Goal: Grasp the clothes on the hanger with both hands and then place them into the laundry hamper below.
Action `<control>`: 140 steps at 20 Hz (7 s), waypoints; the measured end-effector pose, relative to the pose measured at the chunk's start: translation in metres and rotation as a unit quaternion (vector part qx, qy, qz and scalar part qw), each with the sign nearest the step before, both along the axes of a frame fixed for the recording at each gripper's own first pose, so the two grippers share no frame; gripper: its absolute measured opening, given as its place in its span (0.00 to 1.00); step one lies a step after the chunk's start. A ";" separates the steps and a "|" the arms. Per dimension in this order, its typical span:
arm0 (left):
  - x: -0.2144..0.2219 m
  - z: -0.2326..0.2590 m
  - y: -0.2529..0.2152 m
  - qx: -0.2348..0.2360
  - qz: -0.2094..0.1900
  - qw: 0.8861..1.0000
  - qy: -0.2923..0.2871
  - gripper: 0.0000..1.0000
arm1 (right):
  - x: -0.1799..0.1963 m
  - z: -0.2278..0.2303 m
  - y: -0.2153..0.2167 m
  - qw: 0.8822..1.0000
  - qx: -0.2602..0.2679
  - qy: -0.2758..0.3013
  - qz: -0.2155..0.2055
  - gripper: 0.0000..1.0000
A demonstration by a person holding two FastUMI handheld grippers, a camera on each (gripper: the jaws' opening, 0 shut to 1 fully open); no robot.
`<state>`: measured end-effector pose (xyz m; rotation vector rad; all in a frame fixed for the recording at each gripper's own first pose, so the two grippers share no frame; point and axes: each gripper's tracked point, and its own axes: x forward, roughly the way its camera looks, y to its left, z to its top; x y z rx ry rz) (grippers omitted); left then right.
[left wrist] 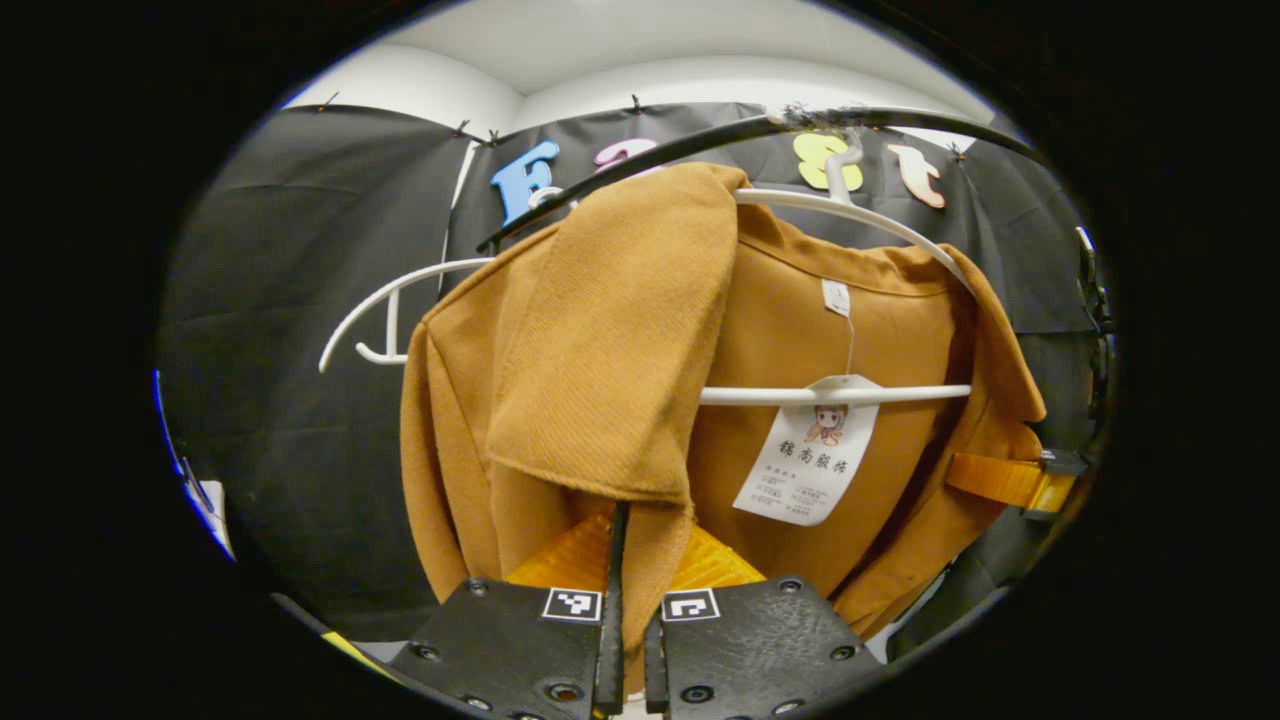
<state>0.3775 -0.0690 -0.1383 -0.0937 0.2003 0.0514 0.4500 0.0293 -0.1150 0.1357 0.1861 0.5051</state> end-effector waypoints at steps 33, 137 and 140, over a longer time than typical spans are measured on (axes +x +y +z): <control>0.007 0.143 0.103 -0.039 0.010 0.994 -0.098 0.05 | -0.007 0.162 -0.049 0.862 0.454 -0.023 0.222 0.04; -0.288 -0.340 0.002 -0.103 -0.131 0.894 0.417 0.96 | -0.222 -0.375 0.070 0.896 -0.050 0.428 -0.109 0.88; -0.287 -0.318 0.003 -0.124 -0.128 0.898 0.402 0.96 | -0.228 -0.357 0.073 0.905 -0.060 0.406 -0.110 0.88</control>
